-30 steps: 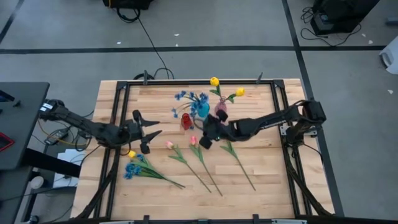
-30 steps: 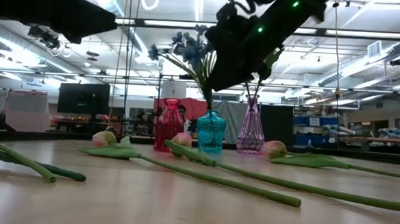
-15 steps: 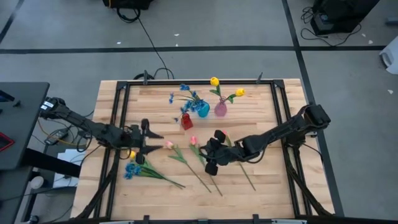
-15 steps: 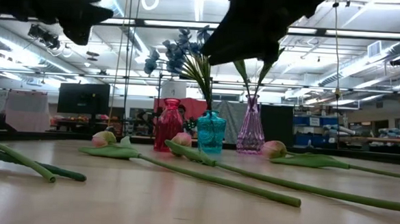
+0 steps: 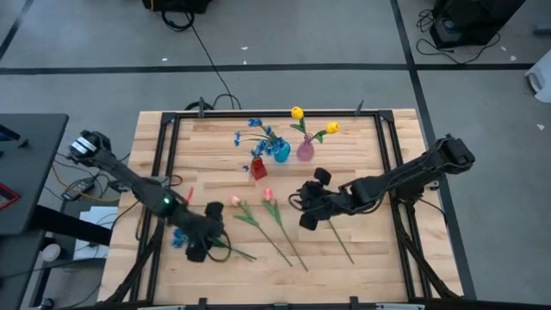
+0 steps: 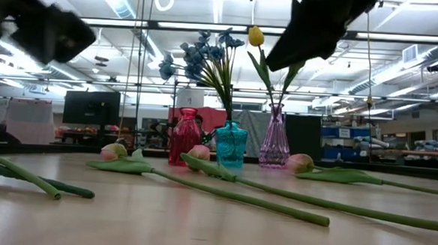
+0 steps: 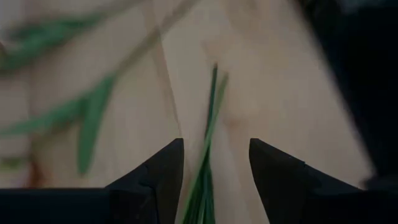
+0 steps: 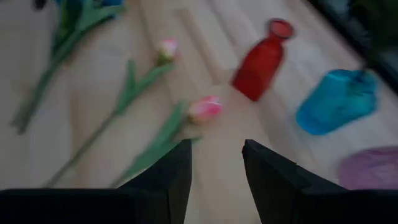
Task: Sort flowers into vase by color
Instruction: Put the yellow flower into the purple vase
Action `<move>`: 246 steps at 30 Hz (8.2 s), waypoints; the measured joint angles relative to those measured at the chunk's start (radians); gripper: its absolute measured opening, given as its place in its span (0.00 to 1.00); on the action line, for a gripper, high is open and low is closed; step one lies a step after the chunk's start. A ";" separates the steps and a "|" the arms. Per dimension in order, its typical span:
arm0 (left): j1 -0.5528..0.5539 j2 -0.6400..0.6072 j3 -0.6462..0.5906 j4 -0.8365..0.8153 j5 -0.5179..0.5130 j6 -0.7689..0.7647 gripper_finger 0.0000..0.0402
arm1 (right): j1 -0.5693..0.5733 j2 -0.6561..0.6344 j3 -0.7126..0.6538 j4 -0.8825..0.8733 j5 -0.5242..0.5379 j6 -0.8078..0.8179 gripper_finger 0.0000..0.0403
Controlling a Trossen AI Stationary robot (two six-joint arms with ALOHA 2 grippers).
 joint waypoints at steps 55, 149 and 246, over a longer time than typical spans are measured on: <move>0.161 0.270 0.099 0.144 -0.120 0.145 0.00 | 0.007 -0.087 -0.204 0.312 -0.123 0.000 0.30; 0.355 -0.353 -0.485 1.171 -0.372 0.613 0.35 | -0.082 0.338 0.100 -0.012 -0.271 -0.089 0.02; 0.347 -0.321 -0.405 0.967 -0.395 0.603 0.35 | -0.031 -0.182 -0.098 0.120 -0.190 -0.151 0.05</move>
